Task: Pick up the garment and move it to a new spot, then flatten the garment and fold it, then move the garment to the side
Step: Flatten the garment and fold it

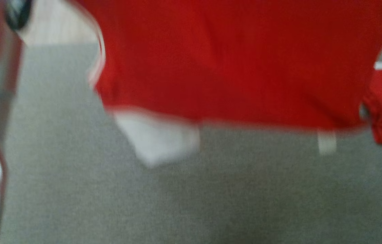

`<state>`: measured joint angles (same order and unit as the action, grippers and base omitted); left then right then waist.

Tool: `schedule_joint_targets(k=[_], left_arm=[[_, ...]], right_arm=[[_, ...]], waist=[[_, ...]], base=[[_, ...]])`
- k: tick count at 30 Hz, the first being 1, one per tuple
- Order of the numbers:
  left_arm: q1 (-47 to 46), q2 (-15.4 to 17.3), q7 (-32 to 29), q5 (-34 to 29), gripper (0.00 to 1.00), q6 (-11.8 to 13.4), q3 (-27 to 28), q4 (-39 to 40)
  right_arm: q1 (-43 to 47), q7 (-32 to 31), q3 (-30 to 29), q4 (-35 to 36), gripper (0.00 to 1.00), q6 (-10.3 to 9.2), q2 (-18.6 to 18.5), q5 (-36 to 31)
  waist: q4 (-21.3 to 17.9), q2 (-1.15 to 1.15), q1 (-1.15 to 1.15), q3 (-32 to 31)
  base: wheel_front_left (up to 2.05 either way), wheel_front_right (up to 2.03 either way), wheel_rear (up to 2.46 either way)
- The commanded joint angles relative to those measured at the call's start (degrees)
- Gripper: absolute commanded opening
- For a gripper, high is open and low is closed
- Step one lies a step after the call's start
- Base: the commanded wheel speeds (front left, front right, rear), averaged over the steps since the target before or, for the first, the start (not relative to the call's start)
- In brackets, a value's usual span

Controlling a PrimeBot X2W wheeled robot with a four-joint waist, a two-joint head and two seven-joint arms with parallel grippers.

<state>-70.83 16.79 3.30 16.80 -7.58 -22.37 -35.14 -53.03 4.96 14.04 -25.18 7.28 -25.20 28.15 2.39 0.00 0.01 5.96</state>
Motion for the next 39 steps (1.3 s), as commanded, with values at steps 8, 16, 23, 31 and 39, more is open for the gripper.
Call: schedule_joint_targets(k=[8, 16, 23, 31, 39], left_arm=[[-18.77, 0.67, 10.32, -2.70, 0.00, 1.66, 1.84, -6.79], [-11.32, -1.67, 11.66, 0.86, 0.00, 0.59, 2.48, -4.22], [8.70, -0.23, 11.68, 0.58, 0.00, 0.28, 1.78, 7.90], [37.78, 4.24, 11.69, -0.09, 0.00, 1.85, 2.05, 18.34], [60.45, 5.39, 8.49, 2.87, 0.00, 7.06, 1.71, 26.36]], right_arm=[[-18.43, 8.93, 1.27, -9.08, 0.00, 0.21, -0.76, -2.18], [-16.40, 9.95, 4.34, -13.76, 0.00, 0.21, -4.30, -2.06], [-3.19, 10.02, 3.13, -11.76, 0.00, 0.21, -7.59, 1.45], [19.10, 10.03, -2.50, -4.02, 0.00, 0.21, -6.13, 3.74], [40.61, 9.79, -4.81, 3.88, 0.00, 0.21, -5.51, 6.32]], waist=[[1.02, 0.00, -0.01, 15.05], [4.02, 0.00, -0.01, 19.35], [5.49, 0.00, -0.01, 18.85], [3.68, 0.00, -0.01, 11.21], [2.27, 0.00, -0.01, 4.05]], base=[[0.00, 0.00, 0.00], [0.00, 0.00, 0.00], [0.00, 0.00, 0.00], [0.00, 0.00, 0.00], [0.00, 0.00, 0.00]])
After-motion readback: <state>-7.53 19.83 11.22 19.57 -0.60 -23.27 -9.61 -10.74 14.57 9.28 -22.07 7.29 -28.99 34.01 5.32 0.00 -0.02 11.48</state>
